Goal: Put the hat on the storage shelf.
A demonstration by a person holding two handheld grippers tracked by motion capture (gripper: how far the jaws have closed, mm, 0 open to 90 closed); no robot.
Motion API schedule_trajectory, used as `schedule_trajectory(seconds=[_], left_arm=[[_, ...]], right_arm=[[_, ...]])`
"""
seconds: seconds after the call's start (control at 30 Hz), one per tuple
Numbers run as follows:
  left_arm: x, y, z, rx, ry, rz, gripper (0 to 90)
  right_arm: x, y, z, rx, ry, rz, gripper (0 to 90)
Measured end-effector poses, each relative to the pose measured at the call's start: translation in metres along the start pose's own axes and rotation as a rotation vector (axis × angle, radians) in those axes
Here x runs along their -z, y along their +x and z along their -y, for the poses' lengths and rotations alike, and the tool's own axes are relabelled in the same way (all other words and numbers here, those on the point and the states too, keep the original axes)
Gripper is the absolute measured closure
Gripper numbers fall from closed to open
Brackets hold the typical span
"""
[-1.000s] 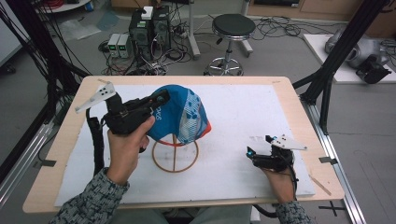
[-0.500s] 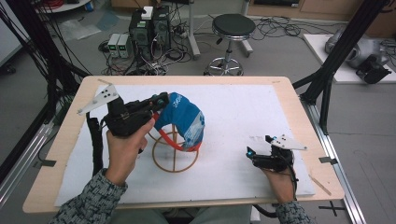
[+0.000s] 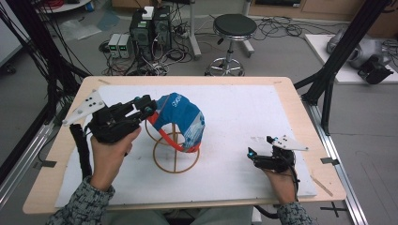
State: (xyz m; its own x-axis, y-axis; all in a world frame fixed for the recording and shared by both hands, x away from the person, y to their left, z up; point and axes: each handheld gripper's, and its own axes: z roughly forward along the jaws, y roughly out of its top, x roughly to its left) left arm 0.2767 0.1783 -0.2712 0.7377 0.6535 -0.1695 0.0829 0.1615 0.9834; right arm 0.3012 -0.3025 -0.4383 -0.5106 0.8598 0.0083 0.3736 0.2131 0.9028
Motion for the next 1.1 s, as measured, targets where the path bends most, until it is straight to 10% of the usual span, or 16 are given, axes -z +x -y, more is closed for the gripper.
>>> schedule_trajectory(seconds=[0.77,1.1], left_arm=[[0.045,0.064,0.044,-0.046,0.029,-0.313,40.3],[0.055,0.08,0.068,-0.026,0.124,-0.343,32.1]], right_arm=[[0.001,-0.002,0.0,-0.012,-0.003,0.01,9.3],[-0.002,-0.004,0.0,-0.011,-0.01,0.018,9.3]])
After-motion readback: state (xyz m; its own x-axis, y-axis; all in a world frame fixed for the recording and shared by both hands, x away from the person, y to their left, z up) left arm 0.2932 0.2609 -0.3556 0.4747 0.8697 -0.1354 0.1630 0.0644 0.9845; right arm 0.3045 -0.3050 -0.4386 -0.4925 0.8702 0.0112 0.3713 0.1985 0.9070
